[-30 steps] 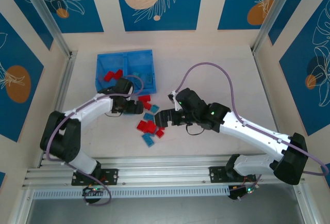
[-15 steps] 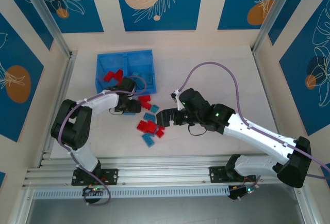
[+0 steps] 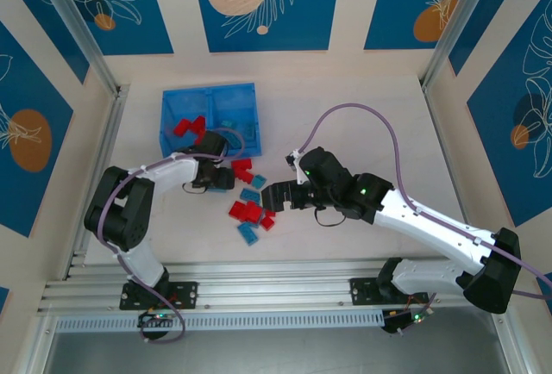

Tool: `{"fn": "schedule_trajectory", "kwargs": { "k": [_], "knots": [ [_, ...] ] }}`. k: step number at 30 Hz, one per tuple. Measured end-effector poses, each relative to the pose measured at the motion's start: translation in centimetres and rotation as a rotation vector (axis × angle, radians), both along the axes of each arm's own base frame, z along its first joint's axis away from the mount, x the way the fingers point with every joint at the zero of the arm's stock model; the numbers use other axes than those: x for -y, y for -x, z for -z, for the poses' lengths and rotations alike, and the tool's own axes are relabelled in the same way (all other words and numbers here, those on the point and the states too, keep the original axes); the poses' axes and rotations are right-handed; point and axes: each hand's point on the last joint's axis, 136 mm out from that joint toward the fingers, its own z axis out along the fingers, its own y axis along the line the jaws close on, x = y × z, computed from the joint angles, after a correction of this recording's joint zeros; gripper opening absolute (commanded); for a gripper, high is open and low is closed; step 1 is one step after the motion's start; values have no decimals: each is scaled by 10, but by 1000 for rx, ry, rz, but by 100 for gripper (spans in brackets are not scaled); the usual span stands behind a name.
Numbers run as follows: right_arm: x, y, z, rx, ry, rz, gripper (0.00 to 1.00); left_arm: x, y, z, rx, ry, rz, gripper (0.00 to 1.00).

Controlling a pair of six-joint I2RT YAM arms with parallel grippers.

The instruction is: Sort the legos into containers by color

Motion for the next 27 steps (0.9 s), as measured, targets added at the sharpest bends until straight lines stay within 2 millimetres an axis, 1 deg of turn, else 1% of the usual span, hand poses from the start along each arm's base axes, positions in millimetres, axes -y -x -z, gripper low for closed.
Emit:
{"fn": "schedule_trajectory", "kwargs": {
  "k": [1, 3, 8, 11, 13, 15, 17, 18, 19, 21, 23, 24, 25, 27],
  "knots": [
    [0, 0, 0, 0, 0, 1, 100, -1, 2, 2, -7, -3, 0, 74],
    [0, 0, 0, -2, -1, 2, 100, -2, 5, 6, -17, -9, -1, 71],
    [0, 0, 0, -4, -1, 7, 99, -3, 3, 5, -9, -7, -10, 59],
    [0, 0, 0, -5, -2, 7, 100, -2, 5, 1, -9, 2, -14, 56],
    [0, 0, 0, -5, -2, 7, 100, -1, 8, -9, 0, 14, -11, 56],
    [-1, 1, 0, -4, -1, 4, 100, 1, 8, -31, 36, 36, -8, 55],
    [-2, 3, 0, 0, 1, 1, 100, 7, 2, -62, 98, 70, -1, 53],
    [-2, 3, 0, 2, 3, 1, 100, 11, -5, -82, 146, 92, 2, 52],
    [-2, 2, 0, 5, 4, 3, 100, 13, -11, -98, 184, 109, 3, 52],
    [-1, 1, 0, 9, 6, 9, 100, 21, -29, -137, 276, 145, 9, 51],
    [0, 0, 0, 15, 8, 15, 100, 27, -46, -165, 344, 152, 20, 50],
    [0, 0, 0, 16, 10, 18, 100, 30, -56, -177, 371, 153, 23, 50],
    [0, -1, 0, 17, 10, 20, 100, 33, -67, -184, 389, 150, 29, 50],
    [1, -1, -1, 16, 9, 27, 99, 42, -92, -192, 407, 146, 36, 50]
  ]
}}
